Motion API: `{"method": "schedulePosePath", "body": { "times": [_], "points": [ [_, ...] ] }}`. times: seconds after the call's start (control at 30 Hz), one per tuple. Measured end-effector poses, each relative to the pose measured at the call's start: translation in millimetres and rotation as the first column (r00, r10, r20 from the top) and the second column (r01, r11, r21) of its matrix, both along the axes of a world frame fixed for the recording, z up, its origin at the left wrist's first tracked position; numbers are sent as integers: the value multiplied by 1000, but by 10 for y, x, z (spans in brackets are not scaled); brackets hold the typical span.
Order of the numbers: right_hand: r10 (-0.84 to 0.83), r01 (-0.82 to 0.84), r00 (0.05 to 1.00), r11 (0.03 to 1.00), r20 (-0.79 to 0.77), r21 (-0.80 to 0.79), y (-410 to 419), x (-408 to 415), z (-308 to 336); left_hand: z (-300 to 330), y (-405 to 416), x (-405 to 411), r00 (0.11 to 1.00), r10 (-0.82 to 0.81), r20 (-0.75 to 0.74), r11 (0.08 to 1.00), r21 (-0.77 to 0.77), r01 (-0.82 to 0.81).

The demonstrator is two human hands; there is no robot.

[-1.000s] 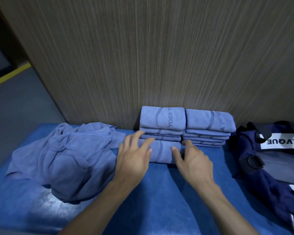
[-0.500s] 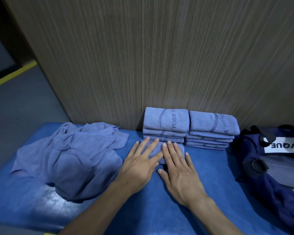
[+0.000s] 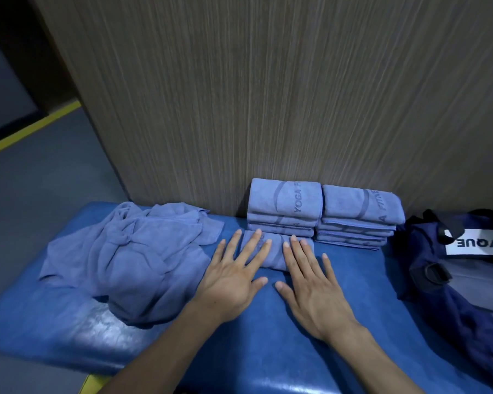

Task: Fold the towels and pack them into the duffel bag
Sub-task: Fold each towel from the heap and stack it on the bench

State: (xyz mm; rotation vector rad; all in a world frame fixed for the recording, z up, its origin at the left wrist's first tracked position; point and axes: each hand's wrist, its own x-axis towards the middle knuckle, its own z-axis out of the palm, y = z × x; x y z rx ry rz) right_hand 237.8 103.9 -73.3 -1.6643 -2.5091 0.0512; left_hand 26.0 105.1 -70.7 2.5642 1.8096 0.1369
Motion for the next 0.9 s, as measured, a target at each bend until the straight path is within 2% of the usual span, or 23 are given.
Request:
{"method": "schedulePosePath", "body": {
  "times": [0.13, 0.23, 0.33, 0.4, 0.47, 0.53, 0.6, 0.77, 0.87, 0.9],
  "points": [
    [-13, 11, 999, 999, -38, -41, -9, -23, 184, 112, -73, -117, 998, 4, 65, 994, 110, -11],
    [-10, 11, 998, 999, -62, 30, -65, -131, 334, 309, -128, -291, 974, -42, 221, 945, 325, -33],
    [41, -32, 990, 998, -138, 61, -191, -319, 456, 572, -193, -660, 926, 48, 375, 881, 422, -216],
    [79, -76, 985, 997, -154, 25, -312, -444, 501, 667, -253, -1005, 849, 222, 480, 803, 404, -438],
    [98, -101, 983, 995, -156, -13, -437, -521, 514, 670, -303, -1320, 767, 406, 497, 710, 356, -607],
    [103, -107, 980, 994, -168, -18, -546, -554, 515, 605, -354, -1516, 689, 584, 429, 684, 198, -702],
    [97, -105, 976, 994, -196, -33, -666, -557, 523, 528, -427, -1592, 664, 645, 378, 686, 96, -722],
    [67, -94, 957, 992, -283, -83, -931, -548, 595, 670, -567, -1459, 672, 572, 470, 709, 129, -694],
    [65, -109, 944, 987, -325, -120, -948, -557, 618, 854, -632, -1307, 699, 387, 601, 783, 187, -594],
    [57, -110, 933, 985, -355, -130, -950, -564, 640, 915, -660, -1239, 679, 291, 674, 815, 197, -545]
  ]
}}
